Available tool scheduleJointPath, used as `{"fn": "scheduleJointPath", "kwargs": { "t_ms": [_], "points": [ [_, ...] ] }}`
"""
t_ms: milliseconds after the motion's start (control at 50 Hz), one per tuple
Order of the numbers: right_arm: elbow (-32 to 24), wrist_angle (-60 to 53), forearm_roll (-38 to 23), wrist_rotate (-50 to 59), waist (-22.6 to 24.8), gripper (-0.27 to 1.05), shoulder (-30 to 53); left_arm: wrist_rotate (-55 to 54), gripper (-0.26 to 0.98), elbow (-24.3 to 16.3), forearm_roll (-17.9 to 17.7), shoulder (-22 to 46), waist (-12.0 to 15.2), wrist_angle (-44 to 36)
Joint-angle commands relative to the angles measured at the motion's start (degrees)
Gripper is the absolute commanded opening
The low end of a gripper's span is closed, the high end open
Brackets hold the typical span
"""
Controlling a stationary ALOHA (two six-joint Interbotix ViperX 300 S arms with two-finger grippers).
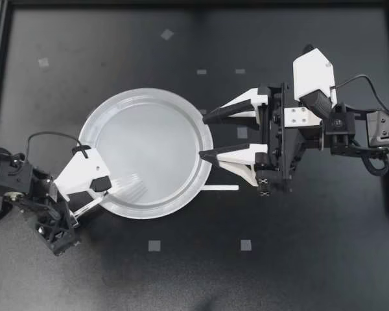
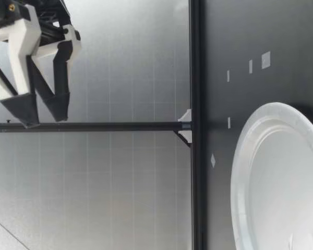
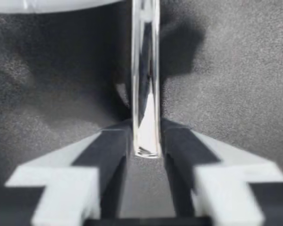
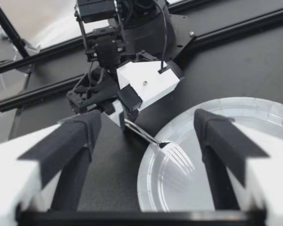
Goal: Pick up the fork and place it on the plate.
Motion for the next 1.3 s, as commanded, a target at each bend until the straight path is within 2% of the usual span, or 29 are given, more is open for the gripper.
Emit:
{"fn": "scheduleJointPath", "kwargs": {
  "t_ms": [0,160,480,940,1280],
  "points": [
    [-0.35,-0.70,0.00,0.62,-0.18,0.76,-0.88,0.18,0.56,-0.97,-0.09,-0.62,-0.09,-0.18],
    [-0.18,-0.62,-0.09,1.58,-0.18,0.76,-0.97,0.18,0.68,-1.05,-0.09,-1.32,-0.09,-0.18],
    [-0.09,-0.88,-0.09,1.58,-0.18,0.76,-0.70,0.18,0.69,-0.88,-0.18,-5.54,-0.09,-2.72],
    [-0.09,-0.88,-0.09,1.85,-0.18,0.76,-1.05,0.35,0.69,-0.09,-0.18,-3.96,-0.09,-3.25],
    [1.41,-0.35,-0.18,1.76,-0.18,0.75,-2.11,6.77,0.69,-2.02,0.09,-11.34,-0.09,-13.27]
  ]
}}
